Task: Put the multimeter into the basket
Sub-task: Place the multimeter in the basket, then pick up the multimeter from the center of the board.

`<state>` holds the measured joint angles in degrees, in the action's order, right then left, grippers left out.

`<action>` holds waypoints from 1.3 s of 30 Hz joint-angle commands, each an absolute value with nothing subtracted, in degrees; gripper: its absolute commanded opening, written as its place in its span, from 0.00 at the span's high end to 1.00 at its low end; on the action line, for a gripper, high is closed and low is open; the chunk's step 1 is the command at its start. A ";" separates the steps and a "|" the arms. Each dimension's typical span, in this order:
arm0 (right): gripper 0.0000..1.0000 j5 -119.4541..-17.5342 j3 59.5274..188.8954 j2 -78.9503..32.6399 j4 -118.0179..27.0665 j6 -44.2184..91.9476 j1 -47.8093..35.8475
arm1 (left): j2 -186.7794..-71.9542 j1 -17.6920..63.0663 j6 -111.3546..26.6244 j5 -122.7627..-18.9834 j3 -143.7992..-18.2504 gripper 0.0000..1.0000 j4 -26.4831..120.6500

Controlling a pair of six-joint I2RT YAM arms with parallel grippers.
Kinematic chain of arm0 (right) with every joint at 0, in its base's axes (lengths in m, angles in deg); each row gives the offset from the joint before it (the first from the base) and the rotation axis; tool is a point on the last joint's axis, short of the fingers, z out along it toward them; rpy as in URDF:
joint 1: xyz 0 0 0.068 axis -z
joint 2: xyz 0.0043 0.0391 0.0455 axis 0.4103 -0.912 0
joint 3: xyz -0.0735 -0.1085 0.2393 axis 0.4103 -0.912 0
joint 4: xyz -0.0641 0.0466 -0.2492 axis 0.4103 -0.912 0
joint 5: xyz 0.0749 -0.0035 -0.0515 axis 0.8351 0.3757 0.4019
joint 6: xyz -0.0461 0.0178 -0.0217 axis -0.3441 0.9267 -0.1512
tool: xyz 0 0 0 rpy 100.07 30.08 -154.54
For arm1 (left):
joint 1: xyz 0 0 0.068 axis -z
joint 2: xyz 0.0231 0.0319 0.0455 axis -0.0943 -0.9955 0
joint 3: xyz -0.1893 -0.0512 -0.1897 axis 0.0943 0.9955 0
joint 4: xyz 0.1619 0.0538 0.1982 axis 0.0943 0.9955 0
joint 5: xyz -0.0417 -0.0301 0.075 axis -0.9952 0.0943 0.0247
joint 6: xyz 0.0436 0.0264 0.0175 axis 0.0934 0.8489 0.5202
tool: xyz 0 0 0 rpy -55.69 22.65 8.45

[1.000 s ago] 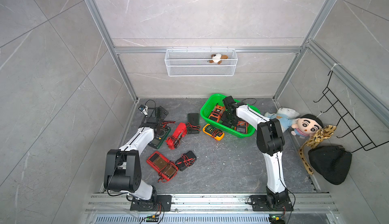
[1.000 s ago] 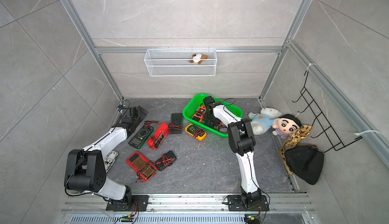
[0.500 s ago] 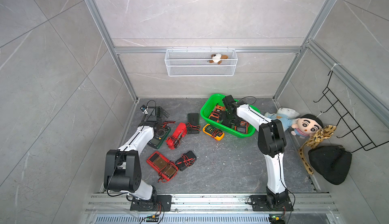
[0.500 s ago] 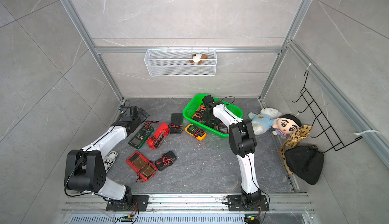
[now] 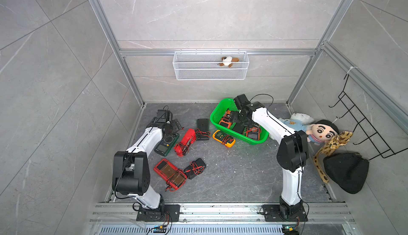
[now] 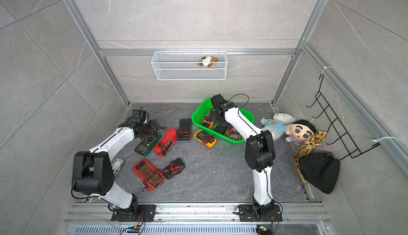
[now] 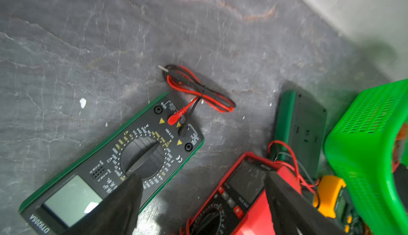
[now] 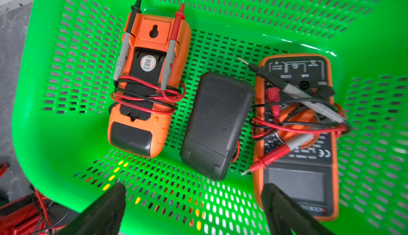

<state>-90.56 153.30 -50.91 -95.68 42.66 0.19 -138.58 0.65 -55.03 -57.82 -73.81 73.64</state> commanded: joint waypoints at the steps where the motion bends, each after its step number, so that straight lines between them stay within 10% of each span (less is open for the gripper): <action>1: 0.00 -92.61 151.75 -47.87 -95.55 42.53 0.14 | -139.43 2.22 -49.52 -56.99 -77.70 0.09 78.57; 10: 0.00 -93.81 147.61 -44.79 -93.72 44.36 0.20 | -145.86 9.31 -43.13 -45.65 -84.10 0.08 88.82; 39: 0.00 -94.31 142.18 -40.28 -91.26 46.88 0.09 | -152.44 12.24 -35.65 -53.28 -87.37 0.09 93.06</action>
<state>-93.16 142.20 -41.86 -91.55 45.94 0.23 -150.05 11.12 -38.51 -49.52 -88.74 89.33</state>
